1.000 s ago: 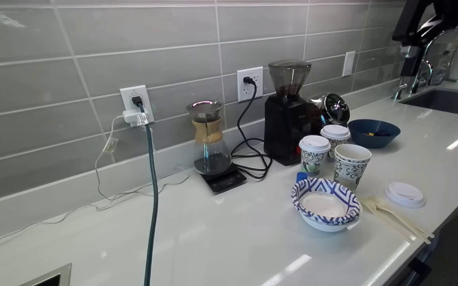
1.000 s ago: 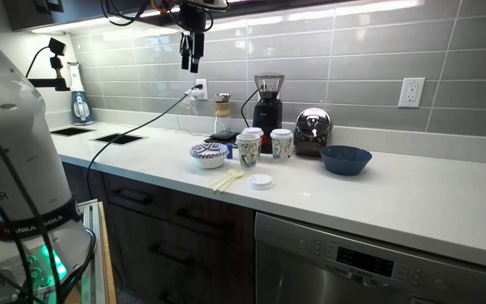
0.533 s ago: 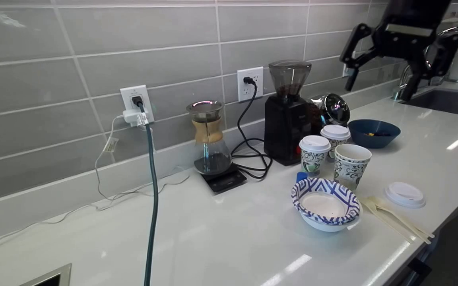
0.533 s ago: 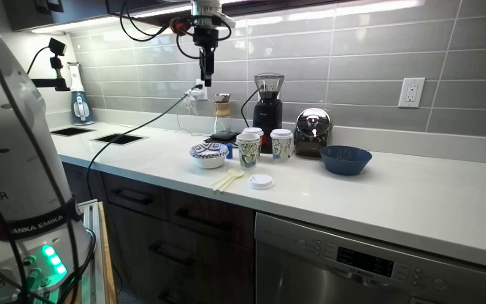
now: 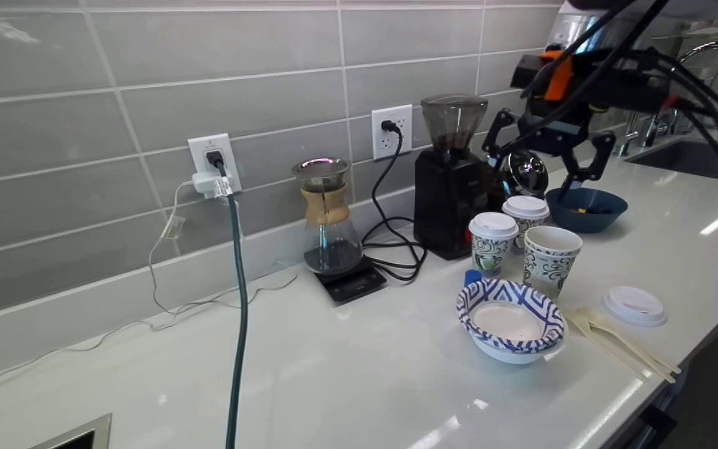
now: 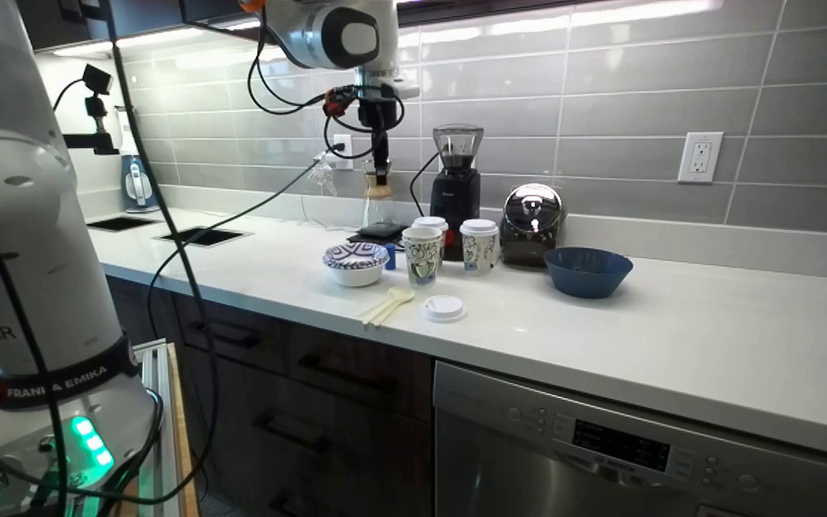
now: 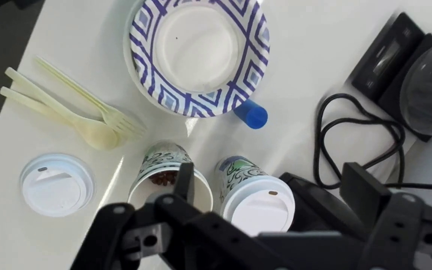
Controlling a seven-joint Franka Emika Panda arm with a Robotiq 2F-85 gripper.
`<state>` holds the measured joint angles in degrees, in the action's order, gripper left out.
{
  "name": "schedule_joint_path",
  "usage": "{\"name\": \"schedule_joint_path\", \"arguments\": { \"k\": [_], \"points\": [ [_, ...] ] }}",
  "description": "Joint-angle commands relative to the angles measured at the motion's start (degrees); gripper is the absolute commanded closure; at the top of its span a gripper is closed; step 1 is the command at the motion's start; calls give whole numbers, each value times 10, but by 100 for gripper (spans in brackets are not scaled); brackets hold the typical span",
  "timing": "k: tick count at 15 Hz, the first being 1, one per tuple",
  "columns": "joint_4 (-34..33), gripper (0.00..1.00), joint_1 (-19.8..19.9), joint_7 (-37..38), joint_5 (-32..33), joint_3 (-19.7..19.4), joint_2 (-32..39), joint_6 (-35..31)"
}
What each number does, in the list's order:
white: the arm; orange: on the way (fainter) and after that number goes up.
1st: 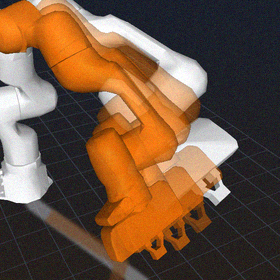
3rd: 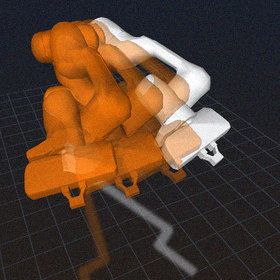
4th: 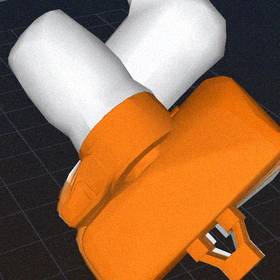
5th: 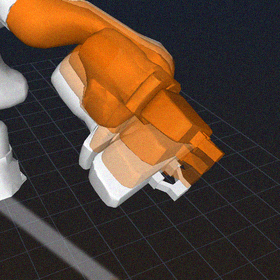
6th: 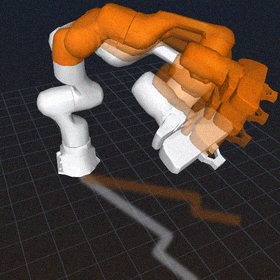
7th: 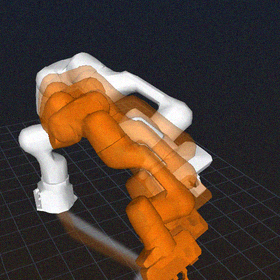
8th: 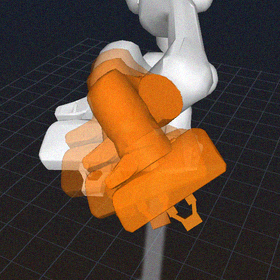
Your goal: Take the lid off the cup
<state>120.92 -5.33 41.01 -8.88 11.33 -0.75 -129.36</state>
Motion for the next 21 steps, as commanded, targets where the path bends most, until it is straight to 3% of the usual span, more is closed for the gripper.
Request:
{"name": "schedule_joint_path", "arguments": {
  "k": [1,5,8,21],
  "points": [
    [-37,0,-27,112,91,-2,61,-51],
    [-68,0,-68,240,239,-20,112,-76],
    [-100,0,-91,295,295,-36,146,-67],
    [-210,0,-103,285,255,-79,246,-26]
  ]
}}
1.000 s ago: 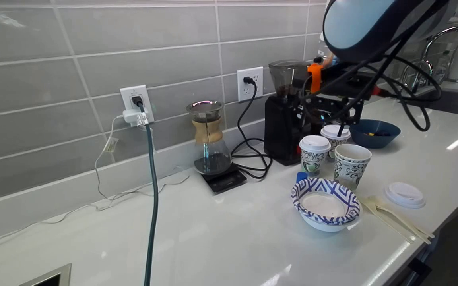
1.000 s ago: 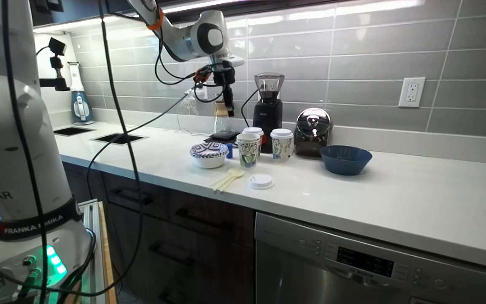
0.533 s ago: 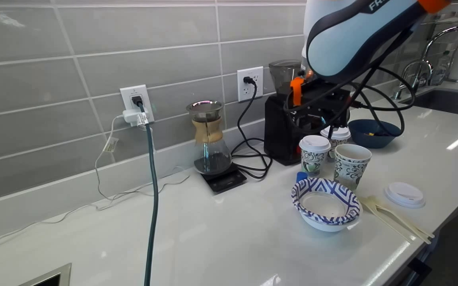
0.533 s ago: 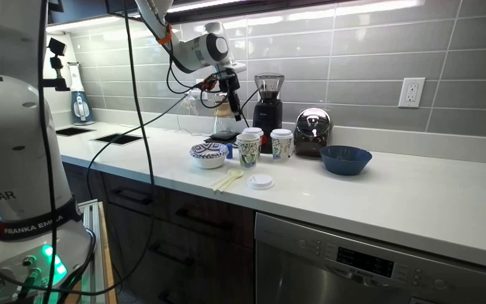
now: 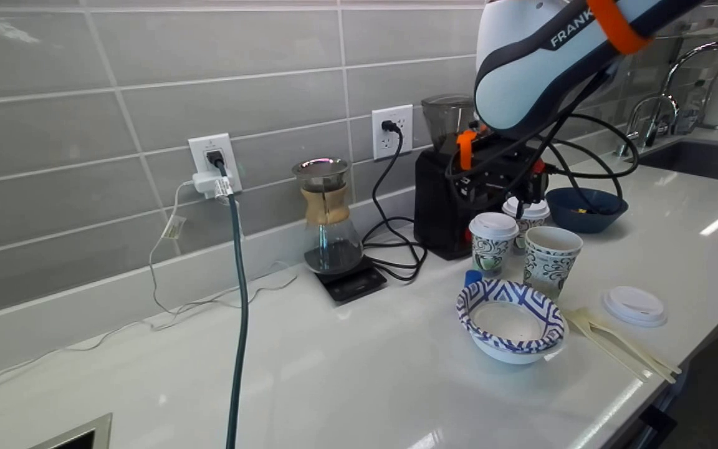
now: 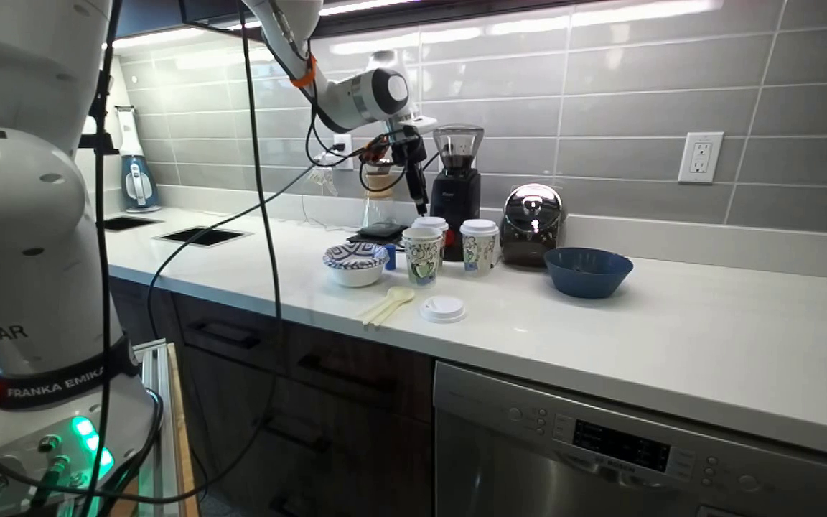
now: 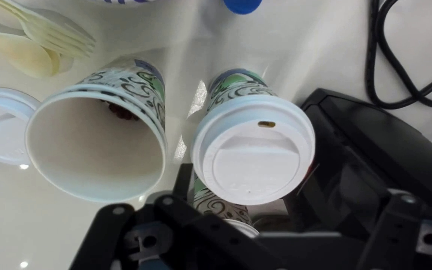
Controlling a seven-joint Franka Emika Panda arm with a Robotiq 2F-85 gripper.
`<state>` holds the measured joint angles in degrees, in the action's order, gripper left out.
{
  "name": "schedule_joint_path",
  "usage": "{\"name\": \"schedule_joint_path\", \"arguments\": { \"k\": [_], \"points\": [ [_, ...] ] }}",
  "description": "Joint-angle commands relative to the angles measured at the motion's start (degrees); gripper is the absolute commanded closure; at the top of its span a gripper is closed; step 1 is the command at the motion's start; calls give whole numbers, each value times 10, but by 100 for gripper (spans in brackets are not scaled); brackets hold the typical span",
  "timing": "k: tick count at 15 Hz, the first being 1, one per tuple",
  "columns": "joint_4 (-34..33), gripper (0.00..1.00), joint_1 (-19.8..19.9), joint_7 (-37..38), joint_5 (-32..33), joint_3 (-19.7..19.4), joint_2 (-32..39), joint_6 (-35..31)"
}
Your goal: Take the lid off the cup
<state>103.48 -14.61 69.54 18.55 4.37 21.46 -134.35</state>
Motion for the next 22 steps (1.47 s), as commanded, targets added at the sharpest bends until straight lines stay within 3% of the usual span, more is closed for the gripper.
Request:
{"name": "schedule_joint_path", "arguments": {
  "k": [1,6,8,9,11,12,13,17,18,20,21,22],
  "points": [
    [-40,0,-10,-1,-23,-10,28,27],
    [-55,0,-10,-2,-26,-15,45,38],
    [-60,8,-7,-6,-34,-15,51,39],
    [-61,7,-5,-10,-40,-15,53,38],
    [-64,14,-5,-12,-49,-15,57,36],
    [-66,25,-6,-12,-53,-16,59,38],
    [-68,29,-6,-11,-55,-17,61,39],
    [-76,17,-8,-9,-59,-20,63,45],
    [-76,10,-8,-10,-60,-20,63,47],
    [-77,7,-7,-10,-62,-21,63,50],
    [-76,0,-7,-11,-63,-21,63,52],
    [-76,0,-7,-11,-64,-21,63,53]
  ]
}}
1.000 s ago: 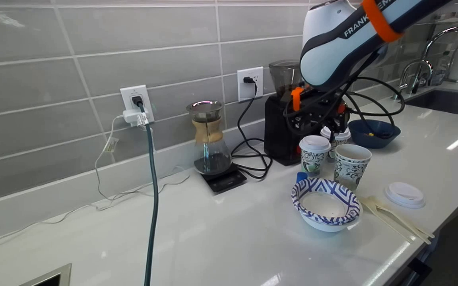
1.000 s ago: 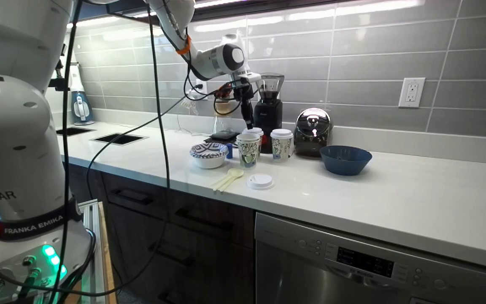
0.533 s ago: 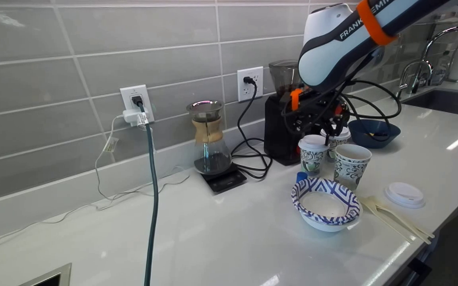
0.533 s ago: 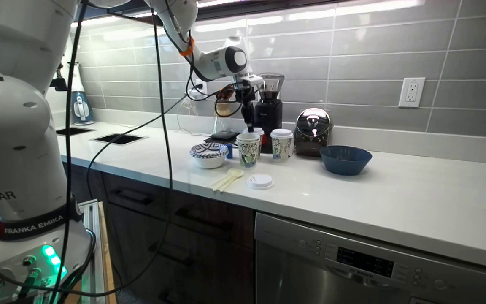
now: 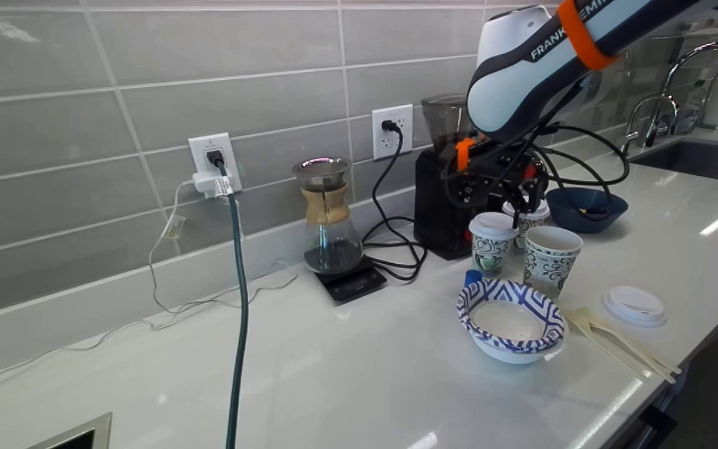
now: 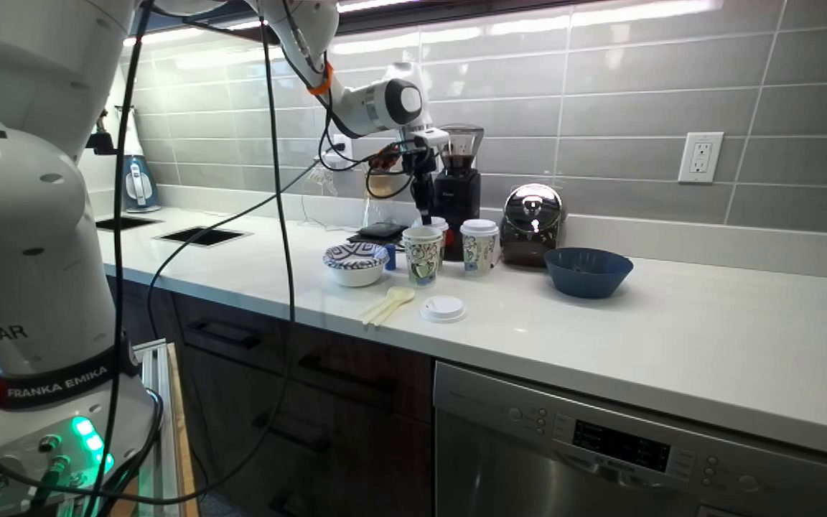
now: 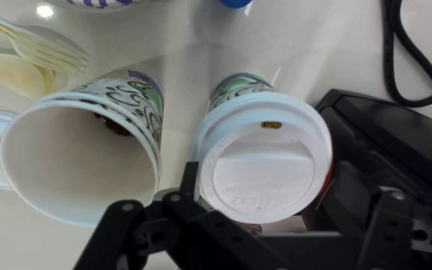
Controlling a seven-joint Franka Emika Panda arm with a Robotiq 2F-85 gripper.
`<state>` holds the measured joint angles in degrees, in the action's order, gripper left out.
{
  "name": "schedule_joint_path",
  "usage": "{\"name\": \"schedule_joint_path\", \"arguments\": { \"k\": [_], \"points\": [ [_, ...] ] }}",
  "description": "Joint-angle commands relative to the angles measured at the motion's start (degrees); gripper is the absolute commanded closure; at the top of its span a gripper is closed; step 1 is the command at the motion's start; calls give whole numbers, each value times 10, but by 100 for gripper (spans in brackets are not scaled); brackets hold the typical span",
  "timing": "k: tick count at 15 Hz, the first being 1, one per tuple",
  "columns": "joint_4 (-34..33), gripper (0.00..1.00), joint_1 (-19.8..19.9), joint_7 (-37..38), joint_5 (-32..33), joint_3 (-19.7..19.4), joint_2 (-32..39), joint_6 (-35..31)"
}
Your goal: Take the lid off the cup
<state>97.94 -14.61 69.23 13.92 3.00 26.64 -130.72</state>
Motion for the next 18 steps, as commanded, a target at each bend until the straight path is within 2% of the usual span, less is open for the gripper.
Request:
{"name": "schedule_joint_path", "arguments": {
  "k": [1,13,15,18],
  "points": [
    [-21,0,-6,-8,-19,-7,11,18],
    [-27,0,-5,-22,-30,-7,23,17],
    [-30,8,-5,-24,-30,-8,23,16],
    [-31,12,-5,-25,-30,-8,19,14]
  ]
}}
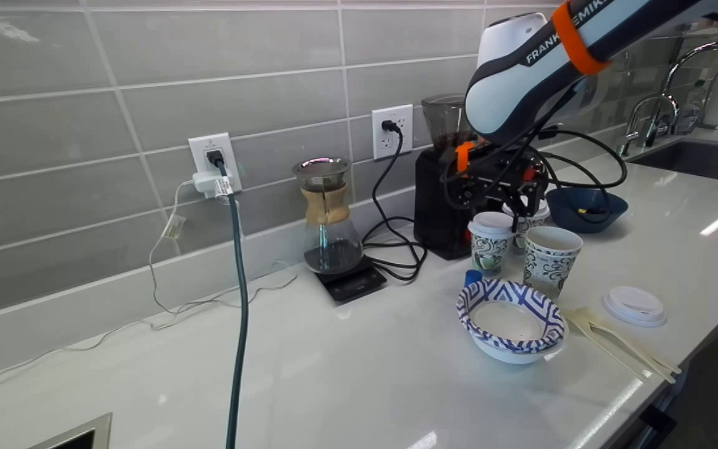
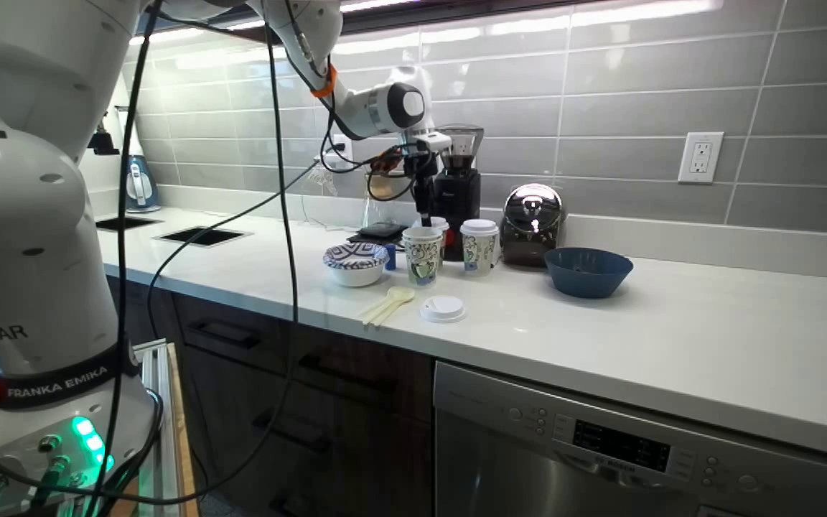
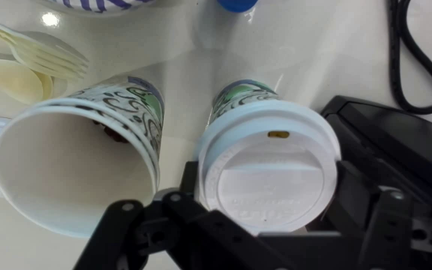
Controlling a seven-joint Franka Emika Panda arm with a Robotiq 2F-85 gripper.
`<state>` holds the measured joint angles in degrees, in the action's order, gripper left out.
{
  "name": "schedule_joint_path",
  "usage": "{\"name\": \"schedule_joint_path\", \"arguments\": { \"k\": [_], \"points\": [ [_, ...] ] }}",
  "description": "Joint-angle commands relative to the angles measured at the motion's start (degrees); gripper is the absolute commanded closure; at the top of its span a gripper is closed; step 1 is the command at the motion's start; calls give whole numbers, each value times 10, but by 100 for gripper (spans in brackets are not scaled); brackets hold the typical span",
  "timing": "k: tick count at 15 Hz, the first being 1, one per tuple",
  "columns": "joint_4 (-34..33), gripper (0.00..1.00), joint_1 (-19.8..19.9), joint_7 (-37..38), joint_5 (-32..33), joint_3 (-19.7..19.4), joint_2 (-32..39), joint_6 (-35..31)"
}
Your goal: Take the lid off the cup
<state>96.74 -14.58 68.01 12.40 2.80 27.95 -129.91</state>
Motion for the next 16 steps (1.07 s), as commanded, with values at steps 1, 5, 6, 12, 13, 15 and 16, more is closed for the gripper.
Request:
{"name": "schedule_joint_path", "arguments": {
  "k": [1,5,6,12,13,15,16],
  "points": [
    [-20,13,-6,-13,-15,-6,5,6],
    [-22,22,-6,-13,-15,-6,3,6],
    [-23,21,-5,-13,-15,-6,2,6],
    [-20,22,-5,-13,-17,-6,-4,6],
    [-19,22,-5,-12,-16,-6,-7,7],
    [-18,20,-4,-13,-19,-4,-11,6],
    [-17,19,-4,-13,-19,-4,-13,7]
  ]
}}
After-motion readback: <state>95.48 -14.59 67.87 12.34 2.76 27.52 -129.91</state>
